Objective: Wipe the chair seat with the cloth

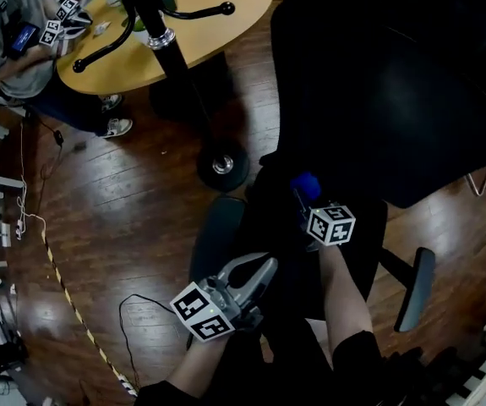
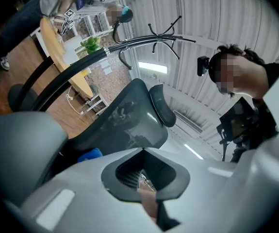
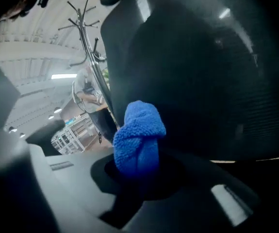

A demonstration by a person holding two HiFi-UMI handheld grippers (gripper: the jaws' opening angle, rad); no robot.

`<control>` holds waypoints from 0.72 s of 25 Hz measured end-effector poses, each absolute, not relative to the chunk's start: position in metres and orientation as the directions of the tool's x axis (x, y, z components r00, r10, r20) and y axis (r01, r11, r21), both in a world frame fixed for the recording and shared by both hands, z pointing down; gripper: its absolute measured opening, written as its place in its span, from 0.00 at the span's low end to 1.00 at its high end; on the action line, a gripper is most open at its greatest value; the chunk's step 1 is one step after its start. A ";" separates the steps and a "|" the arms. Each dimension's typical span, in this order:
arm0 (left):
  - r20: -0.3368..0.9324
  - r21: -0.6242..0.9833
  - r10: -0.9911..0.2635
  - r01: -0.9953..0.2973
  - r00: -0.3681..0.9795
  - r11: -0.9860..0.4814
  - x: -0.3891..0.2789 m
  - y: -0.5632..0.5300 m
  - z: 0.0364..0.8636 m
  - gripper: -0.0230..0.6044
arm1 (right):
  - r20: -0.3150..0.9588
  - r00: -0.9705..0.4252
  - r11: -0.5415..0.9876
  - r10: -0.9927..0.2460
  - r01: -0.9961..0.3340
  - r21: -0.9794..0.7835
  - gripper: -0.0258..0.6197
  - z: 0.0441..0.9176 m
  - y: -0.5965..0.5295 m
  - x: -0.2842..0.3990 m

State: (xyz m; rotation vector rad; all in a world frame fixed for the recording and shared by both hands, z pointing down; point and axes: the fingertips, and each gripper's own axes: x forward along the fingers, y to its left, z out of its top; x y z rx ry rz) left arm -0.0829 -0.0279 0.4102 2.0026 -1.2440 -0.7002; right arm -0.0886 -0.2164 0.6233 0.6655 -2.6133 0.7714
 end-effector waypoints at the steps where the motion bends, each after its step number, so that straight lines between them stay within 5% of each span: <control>1: -0.082 0.773 -0.915 -0.555 0.395 -0.309 -0.084 -0.032 0.418 0.02 | 0.470 -0.822 0.744 -0.322 -0.527 -0.412 0.10 0.644 -0.222 -0.102; 6: -0.076 0.788 -0.921 -0.543 0.381 -0.289 -0.080 -0.030 0.434 0.02 | 0.614 -0.744 0.793 -0.265 -0.530 -0.299 0.10 0.710 -0.220 -0.134; 18: -0.057 0.794 -0.899 -0.526 0.433 -0.304 -0.072 -0.040 0.436 0.02 | 0.648 -0.681 0.765 -0.343 -0.602 -0.228 0.10 0.719 -0.233 -0.091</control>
